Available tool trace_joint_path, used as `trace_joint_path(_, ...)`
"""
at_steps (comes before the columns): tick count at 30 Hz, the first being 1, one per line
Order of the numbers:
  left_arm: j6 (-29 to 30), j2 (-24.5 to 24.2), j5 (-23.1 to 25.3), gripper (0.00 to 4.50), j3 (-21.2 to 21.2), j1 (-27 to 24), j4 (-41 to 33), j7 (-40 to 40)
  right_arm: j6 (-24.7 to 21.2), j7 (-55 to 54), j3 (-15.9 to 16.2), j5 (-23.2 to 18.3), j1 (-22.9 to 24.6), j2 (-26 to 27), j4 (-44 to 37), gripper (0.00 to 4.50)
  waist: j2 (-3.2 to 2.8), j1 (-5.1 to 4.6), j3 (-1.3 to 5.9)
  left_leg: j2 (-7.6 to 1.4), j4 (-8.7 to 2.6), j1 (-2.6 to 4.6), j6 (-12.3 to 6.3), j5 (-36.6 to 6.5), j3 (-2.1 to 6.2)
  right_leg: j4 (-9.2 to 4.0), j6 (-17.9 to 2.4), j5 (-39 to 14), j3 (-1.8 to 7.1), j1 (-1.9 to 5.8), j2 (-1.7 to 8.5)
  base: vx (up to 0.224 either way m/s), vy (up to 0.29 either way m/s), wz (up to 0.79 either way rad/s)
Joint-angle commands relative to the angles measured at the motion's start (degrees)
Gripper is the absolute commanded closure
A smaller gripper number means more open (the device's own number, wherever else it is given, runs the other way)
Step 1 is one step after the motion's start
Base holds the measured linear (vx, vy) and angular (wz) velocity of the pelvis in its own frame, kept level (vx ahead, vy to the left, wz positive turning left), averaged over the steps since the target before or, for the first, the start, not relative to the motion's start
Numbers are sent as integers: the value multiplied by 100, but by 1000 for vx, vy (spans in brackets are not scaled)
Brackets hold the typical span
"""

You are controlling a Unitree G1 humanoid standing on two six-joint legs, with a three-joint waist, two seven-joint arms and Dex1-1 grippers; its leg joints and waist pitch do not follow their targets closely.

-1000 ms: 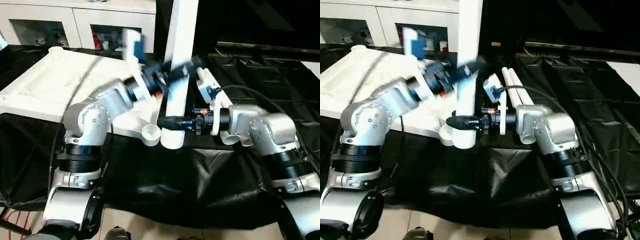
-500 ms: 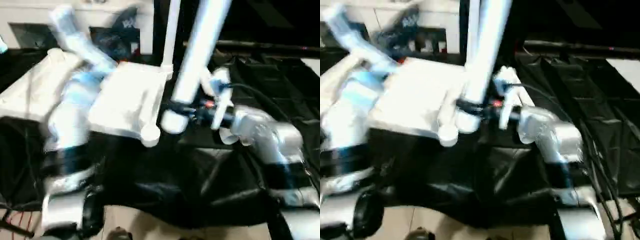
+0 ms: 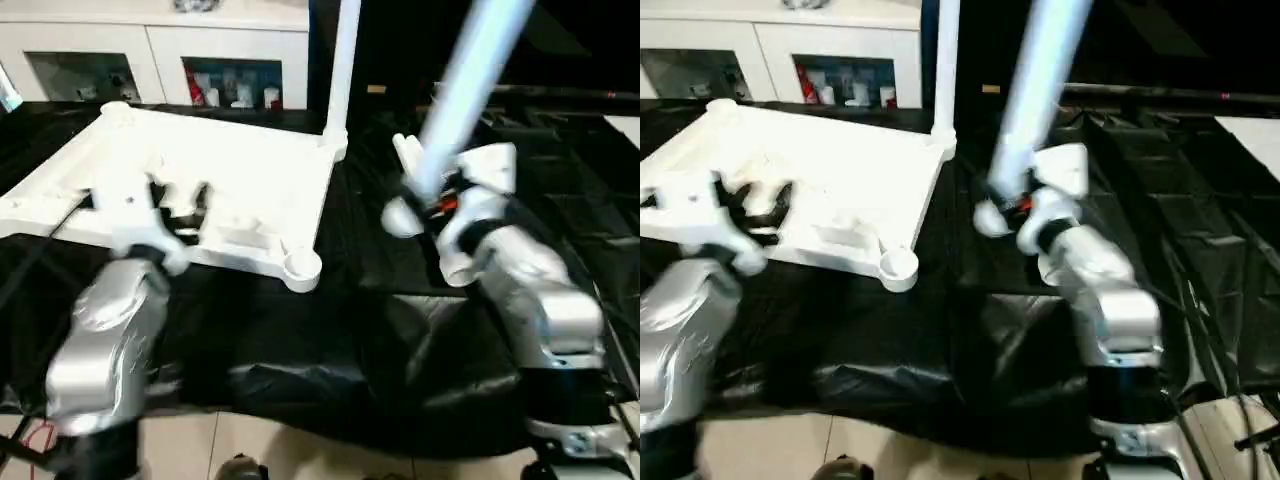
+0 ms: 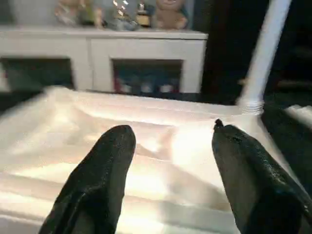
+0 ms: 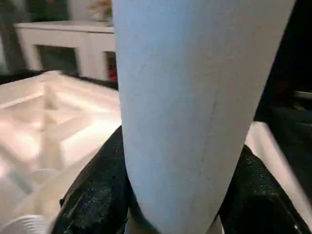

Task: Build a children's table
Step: Pick table leg

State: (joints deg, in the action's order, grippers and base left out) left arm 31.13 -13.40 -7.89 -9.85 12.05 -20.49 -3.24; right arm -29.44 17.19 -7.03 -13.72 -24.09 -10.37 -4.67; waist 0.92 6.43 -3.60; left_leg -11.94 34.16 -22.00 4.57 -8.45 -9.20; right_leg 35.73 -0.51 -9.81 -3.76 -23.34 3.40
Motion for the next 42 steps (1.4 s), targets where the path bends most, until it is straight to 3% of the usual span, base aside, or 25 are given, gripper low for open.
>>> trace_joint_path(1, 138, -2, 192, 151, 137, -3, -104, 94, -9, -110, -171, -27, -6, 2, -230, 258, -21, -49, 380, -48, -419, 124, 225, -2072, 31, -586, -108, -2566, 208, 171, 319, 0, 0, 0)
trace_joint_path(5, -326, 284, 141, 151, 42, -151, -69, 153, 238, -281, -326, -207, 162, 249, -324, 258, -81, -86, 385, -38, -405, 145, 241, -2112, 28, -600, -118, -2511, 217, 134, 317, 0, 0, 0)
trace_joint_path(9, -2013, 692, 0, 151, 77, -187, 1356, -62, 1086, -6, -185, -454, 425, 740, 458, 258, -4, -162, 420, -29, -429, 100, 107, -2148, 35, -694, -56, -2615, 186, 159, 333, 0, 0, 0)
trace_joint_path(16, -1837, 567, 211, 151, 154, 231, 1610, -102, 1196, 39, 82, -97, 475, 675, 585, 258, -80, -153, 419, -48, -442, 110, 142, -2163, 19, -619, -292, -2135, 246, 184, 381, 0, 0, 0)
trace_joint_path(18, -1965, 592, 189, 151, 163, 91, 1590, -125, 1299, -29, 162, -8, 555, 679, 587, 258, -12, -58, 440, 8, -328, 15, -358, -1609, -72, -669, -455, -2225, 423, 297, 679, 0, 0, 0)
trace_joint_path(21, -2102, 617, 245, 151, 210, -152, 1473, -36, 1321, -81, 291, 55, 720, 707, 519, 258, 70, 162, 458, -47, 232, -211, -902, -935, 143, -891, -458, -2821, 916, 480, 1500, 19, 38, -2)
trace_joint_path(22, -2102, 617, 245, 151, 210, -152, 1473, -36, 1321, -81, 291, 55, 720, 707, 519, 258, 56, 174, 464, -86, 342, -291, -946, -888, 234, -894, -531, -2848, 994, 518, 1628, 29, 110, -4)
trace_joint_path(24, -2149, 534, 575, 151, 309, -167, 1451, 186, 1342, -48, 343, 70, 767, 718, 522, 258, -60, 185, 452, -144, 114, -209, -1012, -688, 324, -824, -891, -2501, 739, 400, 1301, 12, 158, -2)
trace_joint_path(25, -2179, 512, 674, 151, 351, -158, 1453, 232, 1355, -36, 353, 81, 773, 721, 532, 258, -258, -102, 508, -193, -335, 244, -988, -397, 299, -187, -846, -1105, 72, 19, 47, -3, 167, 2)
trace_joint_path(26, -2179, 512, 674, 151, 351, -158, 1453, 232, 1355, -36, 353, 81, 773, 721, 532, 258, -293, -157, 513, -270, -348, 235, -765, -369, 356, -81, -755, -704, 63, 11, -17, -18, 176, 6)
trace_joint_path(27, -2194, 537, 727, 151, 343, -131, 1461, 317, 1352, -33, 362, 86, 759, 727, 549, 258, -322, -160, 473, -425, -521, 158, 175, -1116, 418, -37, -584, -333, 90, 42, 9, -18, 176, 6)
trace_joint_path(28, -2189, 585, 726, 151, 315, -103, 1474, 361, 1370, -36, 371, 95, 736, 723, 582, 258, -374, -176, 461, -556, -671, 178, 745, -1761, 497, 56, -497, -305, 41, 20, -29, -35, 151, 14)
trace_joint_path(29, -2141, 634, 706, 151, 258, -74, 1497, 432, 1389, -48, 382, 105, 706, 723, 614, 258, -387, -235, 464, -885, -902, 242, 1246, -2377, 681, 296, -254, -350, -55, -67, -33, -45, 55, 14)
trace_joint_path(30, -2181, 659, 765, 151, 227, -52, 1522, 537, 1390, -66, 380, 106, 667, 721, 653, 258, -380, -248, 471, -1010, -941, 248, 1193, -2365, 755, 399, -190, -405, -73, -122, 3, -45, 55, 14)
trace_joint_path(31, -2136, 700, 741, 151, 175, -33, 1546, 614, 1393, -85, 373, 109, 635, 717, 685, 258, -379, -203, 522, -1055, -901, 258, 555, -2503, 681, 542, -115, -678, -114, -158, 84, -66, -40, 11)
trace_joint_path(32, -2136, 700, 741, 151, 175, -33, 1546, 614, 1393, -85, 373, 109, 635, 717, 685, 258, -379, -203, 522, -1055, -901, 258, 555, -2503, 681, 542, -115, -678, -114, -158, 84, -84, -110, 9)
trace_joint_path(33, -2105, 726, 722, 151, 142, -21, 1561, 665, 1391, -97, 368, 110, 616, 715, 702, 258, -291, -240, 513, -884, -871, 241, -218, -2608, 589, 399, -166, -692, 9, -20, 206, -84, -110, 9)
trace_joint_path(34, -2152, 715, 763, 151, 139, -6, 1575, 702, 1363, -103, 363, 108, 598, 711, 734, 258, -210, -248, 499, -745, -833, 175, -408, -2626, 539, 266, -187, -662, 117, 79, 289, -86, -148, -2)
trace_joint_path(35, -2076, 672, 800, 151, 174, 19, 1584, 694, 1357, -99, 360, 115, 580, 705, 771, 258, 44, -172, 461, -193, -473, -27, -353, -2851, 177, -217, -306, -953, 391, 162, 494, -83, -150, -15)
trace_joint_path(36, -2030, 610, 897, 151, 225, 36, 1589, 705, 1326, -96, 363, 97, 575, 701, 794, 258, 237, 81, 426, 231, 325, -120, -369, -1420, 20, -762, 545, -3298, 577, 201, 1067, -83, -150, -15)
trace_joint_path(37, -1918, 544, 938, 151, 269, 53, 1604, 666, 1269, -96, 365, 66, 578, 697, 812, 258, 255, 118, 423, 183, 389, -195, -370, -877, 86, -812, 921, -4145, 716, 210, 1069, -80, -138, -22)
trace_joint_path(38, -1911, 535, 917, 151, 270, 54, 1609, 633, 1257, -97, 370, 61, 579, 691, 818, 258, 222, 108, 358, 180, 335, -356, -209, -580, 167, -747, 1145, -4863, 600, 306, 1004, -76, -97, -28)
trace_joint_path(39, -1960, 541, 876, 151, 260, 53, 1612, 592, 1243, -98, 374, 54, 578, 684, 824, 258, 111, 107, 449, 58, 0, -297, -19, -739, 224, -595, 814, -4012, 445, 389, 806, -76, -97, -28)
trace_joint_path(41, -2073, 632, 567, 151, 215, 46, 1512, 359, 1292, -12, 461, 113, 567, 612, 868, 258, -26, 7, 470, -124, -268, -73, -3, -1132, 262, -460, 159, -2193, 201, 287, 445, -61, -31, -11)
trace_joint_path(42, -2086, 653, 534, 151, 213, 50, 1478, 343, 1301, 38, 499, 123, 571, 591, 870, 258, -35, -53, 432, -181, -360, 58, 53, -1980, 279, -477, -69, -2273, 155, 311, 450, -58, -19, -5)
